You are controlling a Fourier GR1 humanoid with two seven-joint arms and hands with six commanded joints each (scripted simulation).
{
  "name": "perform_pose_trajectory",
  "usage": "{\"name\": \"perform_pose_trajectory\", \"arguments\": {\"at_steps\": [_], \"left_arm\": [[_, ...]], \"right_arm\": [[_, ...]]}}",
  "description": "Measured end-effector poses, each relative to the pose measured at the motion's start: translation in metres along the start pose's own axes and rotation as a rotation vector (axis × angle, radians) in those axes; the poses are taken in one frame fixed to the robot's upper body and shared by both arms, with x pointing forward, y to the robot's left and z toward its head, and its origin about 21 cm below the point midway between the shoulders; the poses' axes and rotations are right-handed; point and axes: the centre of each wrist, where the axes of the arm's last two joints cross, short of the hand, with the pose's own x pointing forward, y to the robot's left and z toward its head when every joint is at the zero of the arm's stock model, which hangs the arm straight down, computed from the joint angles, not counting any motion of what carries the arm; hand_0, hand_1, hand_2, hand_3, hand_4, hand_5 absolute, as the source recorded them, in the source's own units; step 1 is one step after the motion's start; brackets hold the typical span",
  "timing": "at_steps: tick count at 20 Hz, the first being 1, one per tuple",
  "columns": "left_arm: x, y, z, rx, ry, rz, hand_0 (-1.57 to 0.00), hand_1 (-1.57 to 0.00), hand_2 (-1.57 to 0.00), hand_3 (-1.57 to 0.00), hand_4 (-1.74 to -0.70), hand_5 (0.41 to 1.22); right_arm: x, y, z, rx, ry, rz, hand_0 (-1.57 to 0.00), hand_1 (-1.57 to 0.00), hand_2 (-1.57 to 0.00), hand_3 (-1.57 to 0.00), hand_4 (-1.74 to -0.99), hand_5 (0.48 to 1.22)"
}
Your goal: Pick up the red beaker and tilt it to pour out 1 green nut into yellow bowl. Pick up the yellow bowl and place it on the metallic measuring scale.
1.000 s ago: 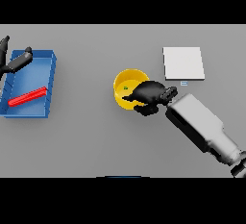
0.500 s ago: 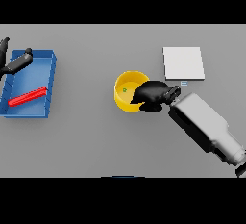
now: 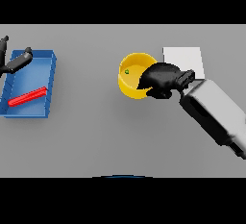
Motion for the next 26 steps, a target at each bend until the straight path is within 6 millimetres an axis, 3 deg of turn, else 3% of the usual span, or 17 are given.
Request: {"name": "perform_pose_trajectory", "arguments": {"at_steps": [5,8,12,16,20,26], "left_arm": [[0.000,-0.002,0.000,0.005,-0.008,0.002,0.00,0.00,0.00,0.00,-0.80,0.723],[-0.003,0.004,0.004,0.017,-0.019,0.003,0.00,0.00,0.00,0.00,-0.81,0.741],[0.001,0.004,0.009,0.016,-0.004,-0.008,0.00,0.00,0.00,0.00,-0.80,0.735],[0.010,0.003,0.009,0.012,0.010,-0.005,0.00,0.00,0.00,0.00,-0.82,0.759],[0.005,0.004,0.012,0.014,0.024,-0.006,0.00,0.00,0.00,0.00,-0.83,0.774],[0.004,0.006,0.012,0.024,0.047,-0.005,0.00,0.00,0.00,0.00,-0.81,0.757]], "right_arm": [[-0.004,-0.009,0.013,-0.023,0.040,-0.002,-1.57,-1.57,-1.56,-1.24,-1.719,1.220],[-0.021,-0.020,0.026,-0.066,0.073,0.025,-1.57,-1.57,-1.57,-1.33,-1.720,1.221],[-0.049,-0.032,0.031,-0.119,0.174,0.009,-1.57,-1.57,-1.57,-1.24,-1.720,1.221],[-0.081,-0.024,0.033,-0.137,0.262,-0.053,-1.57,-1.57,-1.57,-1.20,-1.720,1.221],[-0.109,-0.013,0.036,-0.140,0.313,-0.092,-1.57,-1.57,-1.57,-1.17,-1.720,1.221],[-0.139,0.011,0.026,-0.127,0.405,-0.136,-1.57,-1.57,-1.57,-1.36,-1.724,1.221]]}}
